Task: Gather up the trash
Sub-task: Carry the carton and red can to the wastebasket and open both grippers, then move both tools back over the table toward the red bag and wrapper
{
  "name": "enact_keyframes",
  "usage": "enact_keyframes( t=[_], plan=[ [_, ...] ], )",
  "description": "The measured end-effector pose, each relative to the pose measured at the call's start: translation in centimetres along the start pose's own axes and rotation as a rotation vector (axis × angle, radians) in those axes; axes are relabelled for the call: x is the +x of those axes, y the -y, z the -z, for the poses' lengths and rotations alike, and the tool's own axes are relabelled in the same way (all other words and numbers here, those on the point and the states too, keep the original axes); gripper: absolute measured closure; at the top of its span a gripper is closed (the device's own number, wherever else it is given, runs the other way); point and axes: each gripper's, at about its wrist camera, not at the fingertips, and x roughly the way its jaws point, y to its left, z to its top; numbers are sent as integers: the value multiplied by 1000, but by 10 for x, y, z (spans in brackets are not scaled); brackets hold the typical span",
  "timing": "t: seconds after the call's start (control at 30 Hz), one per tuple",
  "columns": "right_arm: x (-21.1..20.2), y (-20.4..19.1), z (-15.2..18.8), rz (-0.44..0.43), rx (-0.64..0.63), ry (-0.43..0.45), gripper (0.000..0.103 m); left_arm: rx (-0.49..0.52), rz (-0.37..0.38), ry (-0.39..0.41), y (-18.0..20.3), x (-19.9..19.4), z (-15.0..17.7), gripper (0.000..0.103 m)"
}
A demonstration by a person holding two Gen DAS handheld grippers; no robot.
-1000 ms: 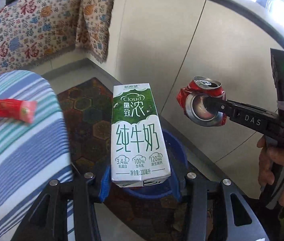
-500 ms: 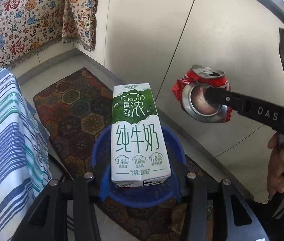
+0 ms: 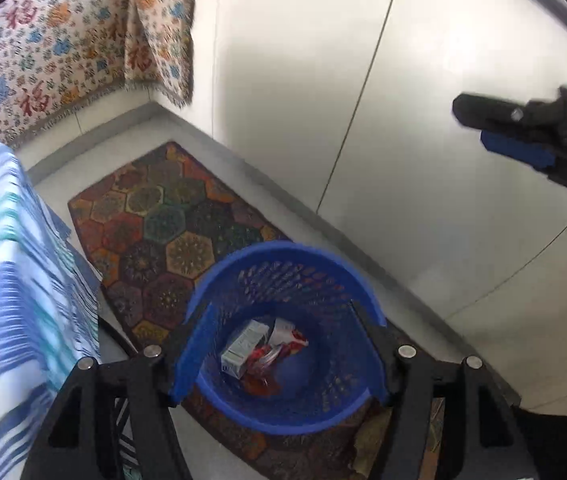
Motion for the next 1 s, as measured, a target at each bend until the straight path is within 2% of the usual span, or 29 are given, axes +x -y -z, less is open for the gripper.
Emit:
enact_keyframes(
  t=[0.17,0.37,0.5,0.73,0.87,1.0],
  plan=[
    [-22,-19,-8,-1,-58,105,36,-33,-17,94,-12,-65,2,36],
    [-30,-61,-2,-49,-152,152,35,-97,-94,128,-50,-134,40,36],
    [-22,-113,16,-175,-230,96,35,-154,-173,106,-87,-168,80,36],
    [-12,-220,69,-426,-448,-35,34,-231,-304,90,-158,-229,146,36],
    [-8,-259,99,-472,-573,-81,34,-287,-376,77,-209,-258,174,36],
    [-3,-278,116,-488,-622,-104,34,-329,-335,78,-270,-273,174,36]
  ],
)
